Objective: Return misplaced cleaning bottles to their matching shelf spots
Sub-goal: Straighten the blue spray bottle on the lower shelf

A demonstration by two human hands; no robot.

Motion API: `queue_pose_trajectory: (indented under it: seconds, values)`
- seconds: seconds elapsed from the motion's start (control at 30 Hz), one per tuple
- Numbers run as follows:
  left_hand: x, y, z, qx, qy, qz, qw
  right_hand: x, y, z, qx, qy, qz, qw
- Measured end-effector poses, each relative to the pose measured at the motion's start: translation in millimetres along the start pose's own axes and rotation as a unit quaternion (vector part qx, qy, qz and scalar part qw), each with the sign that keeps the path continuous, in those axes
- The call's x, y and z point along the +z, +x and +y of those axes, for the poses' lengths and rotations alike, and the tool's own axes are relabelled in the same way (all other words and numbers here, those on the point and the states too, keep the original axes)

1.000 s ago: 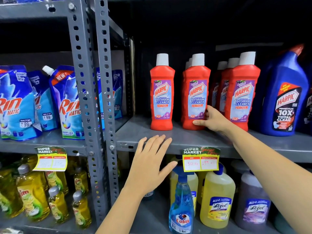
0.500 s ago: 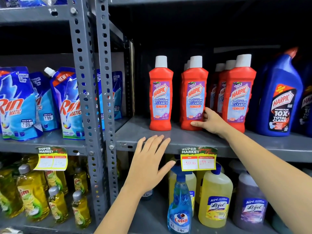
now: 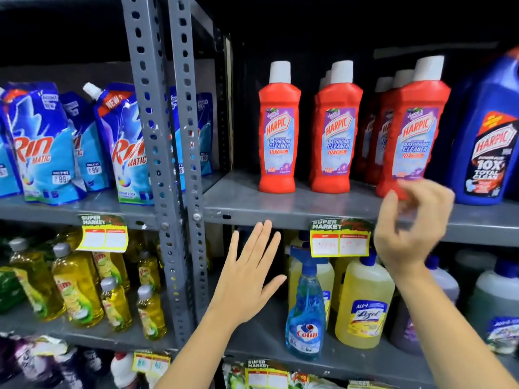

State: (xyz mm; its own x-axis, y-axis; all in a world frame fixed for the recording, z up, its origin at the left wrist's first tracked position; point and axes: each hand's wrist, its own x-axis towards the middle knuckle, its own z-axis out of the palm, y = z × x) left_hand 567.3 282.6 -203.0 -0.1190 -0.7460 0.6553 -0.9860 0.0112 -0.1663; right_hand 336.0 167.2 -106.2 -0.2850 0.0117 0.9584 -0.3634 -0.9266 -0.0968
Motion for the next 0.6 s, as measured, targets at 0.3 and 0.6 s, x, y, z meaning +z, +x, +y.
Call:
queue_pose_trajectory:
  seconds: [0.3, 0.6]
  values:
    - [91.3, -98.0, 4.0, -0.069, -0.032, -0.217, 0.973, -48.6, -161.3, -20.3, 0.228, 0.007, -0.31, 0.923]
    - [145.2, -161.5, 22.0, -0.148, -0.094, -0.377, 0.909, -40.1, -219.7, 5.0, 0.386, -0.062, -0.561, 0.73]
